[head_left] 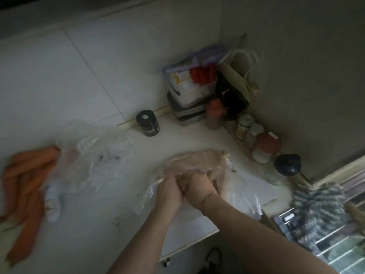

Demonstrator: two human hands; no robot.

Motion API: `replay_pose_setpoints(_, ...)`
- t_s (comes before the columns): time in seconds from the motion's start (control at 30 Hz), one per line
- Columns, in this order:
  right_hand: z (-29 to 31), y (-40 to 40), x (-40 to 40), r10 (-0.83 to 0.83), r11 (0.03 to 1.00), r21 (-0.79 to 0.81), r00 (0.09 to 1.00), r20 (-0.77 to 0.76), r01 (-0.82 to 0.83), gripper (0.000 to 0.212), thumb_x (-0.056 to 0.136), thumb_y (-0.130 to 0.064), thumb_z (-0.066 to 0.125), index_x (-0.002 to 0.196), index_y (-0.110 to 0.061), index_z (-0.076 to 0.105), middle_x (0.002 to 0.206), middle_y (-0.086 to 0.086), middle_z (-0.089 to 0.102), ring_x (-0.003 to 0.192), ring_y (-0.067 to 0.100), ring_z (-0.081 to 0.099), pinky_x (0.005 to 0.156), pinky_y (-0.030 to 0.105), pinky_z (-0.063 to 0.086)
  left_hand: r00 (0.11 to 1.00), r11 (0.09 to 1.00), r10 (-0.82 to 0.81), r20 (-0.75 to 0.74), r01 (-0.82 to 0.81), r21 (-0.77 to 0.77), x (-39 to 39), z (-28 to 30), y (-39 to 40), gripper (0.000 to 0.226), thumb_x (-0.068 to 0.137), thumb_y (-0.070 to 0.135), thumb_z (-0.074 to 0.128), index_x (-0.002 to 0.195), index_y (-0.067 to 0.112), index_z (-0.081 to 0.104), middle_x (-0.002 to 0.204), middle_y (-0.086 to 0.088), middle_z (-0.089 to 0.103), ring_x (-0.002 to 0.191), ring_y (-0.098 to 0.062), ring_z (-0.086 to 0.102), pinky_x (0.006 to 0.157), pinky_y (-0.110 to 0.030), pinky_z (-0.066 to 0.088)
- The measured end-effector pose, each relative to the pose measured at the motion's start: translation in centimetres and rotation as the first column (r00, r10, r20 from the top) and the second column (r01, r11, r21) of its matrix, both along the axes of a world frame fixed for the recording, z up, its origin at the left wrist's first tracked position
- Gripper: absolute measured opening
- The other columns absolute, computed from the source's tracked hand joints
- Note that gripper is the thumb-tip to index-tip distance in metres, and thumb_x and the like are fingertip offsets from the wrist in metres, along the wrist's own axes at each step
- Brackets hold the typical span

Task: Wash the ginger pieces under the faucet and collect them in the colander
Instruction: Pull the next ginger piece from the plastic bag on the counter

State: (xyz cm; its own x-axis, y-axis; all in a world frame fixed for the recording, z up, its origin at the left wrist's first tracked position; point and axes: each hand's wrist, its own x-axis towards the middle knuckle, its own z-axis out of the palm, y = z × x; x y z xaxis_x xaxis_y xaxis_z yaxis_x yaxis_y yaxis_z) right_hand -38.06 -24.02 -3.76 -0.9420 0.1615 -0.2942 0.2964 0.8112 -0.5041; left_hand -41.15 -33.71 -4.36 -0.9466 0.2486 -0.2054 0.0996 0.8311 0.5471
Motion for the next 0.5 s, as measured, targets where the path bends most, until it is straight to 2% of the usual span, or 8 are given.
replay_pose_setpoints(0.1, -1.4, -0.4, -1.5, -0.041, 0.997, 0.069, 0.997, 0.059, 0.037, 0.036, 0.09, -0.008, 0.042, 0.119, -0.011, 0.063, 0.122, 0.01, 0.065, 0.113, 0.025, 0.061, 0.092, 0.031, 0.048, 0.99, 0.976, 0.102, 0.099, -0.118, 0.181, -0.9, 0.0, -0.1, 0.057, 0.088, 0.005, 0.057, 0.143, 0.013, 0.045, 0.133, -0.011, 0.06, 0.117, -0.029, 0.06, 0.086, -0.017, 0.038)
replay_pose_setpoints(0.23, -2.6, -1.3, -1.7, -0.024, 0.987, 0.162, 0.996, 0.088, 0.009, 0.035, 0.097, -0.006, 0.034, 0.126, -0.004, 0.054, 0.132, 0.016, 0.054, 0.121, 0.028, 0.052, 0.096, 0.032, 0.042, 0.97, 0.959, 0.174, 0.172, -0.207, 0.196, -1.3, -0.1, -0.1, 0.055, 0.092, 0.003, 0.046, 0.145, 0.015, 0.041, 0.14, -0.014, 0.054, 0.123, -0.03, 0.056, 0.102, -0.031, 0.042)
replay_pose_setpoints(0.37, -2.9, -1.5, -1.7, -0.039, 0.98, 0.2, 0.994, 0.107, 0.017, 0.035, 0.096, 0.0, 0.033, 0.124, -0.003, 0.053, 0.129, 0.016, 0.055, 0.117, 0.027, 0.055, 0.089, 0.03, 0.046, 0.958, 0.936, 0.217, 0.19, -0.259, 0.239, -0.8, 0.0, 0.3, 0.049, 0.096, 0.005, 0.045, 0.144, 0.014, 0.044, 0.148, -0.01, 0.047, 0.134, -0.026, 0.046, 0.107, -0.026, 0.033)
replay_pose_setpoints(0.43, -2.9, -1.5, -1.5, -0.026, 0.974, 0.225, 0.995, 0.098, 0.003, 0.035, 0.095, 0.001, 0.034, 0.122, -0.006, 0.056, 0.126, 0.014, 0.059, 0.112, 0.026, 0.059, 0.081, 0.03, 0.047, 0.95, 0.924, 0.233, 0.207, -0.283, 0.258, -0.4, 0.1, 0.7, 0.049, 0.096, 0.006, 0.045, 0.145, 0.016, 0.043, 0.15, -0.009, 0.046, 0.135, -0.025, 0.045, 0.109, -0.028, 0.034)
replay_pose_setpoints(0.5, -3.0, -1.6, -1.5, -0.008, 0.974, 0.228, 0.995, 0.101, -0.016, 0.033, 0.095, 0.0, 0.036, 0.12, -0.008, 0.057, 0.125, 0.013, 0.06, 0.112, 0.025, 0.06, 0.081, 0.031, 0.047, 0.94, 0.912, 0.262, 0.22, -0.316, 0.263, 0.0, 0.2, 1.0, 0.048, 0.096, 0.007, 0.045, 0.144, 0.015, 0.044, 0.149, -0.01, 0.047, 0.134, -0.027, 0.047, 0.107, -0.028, 0.035)
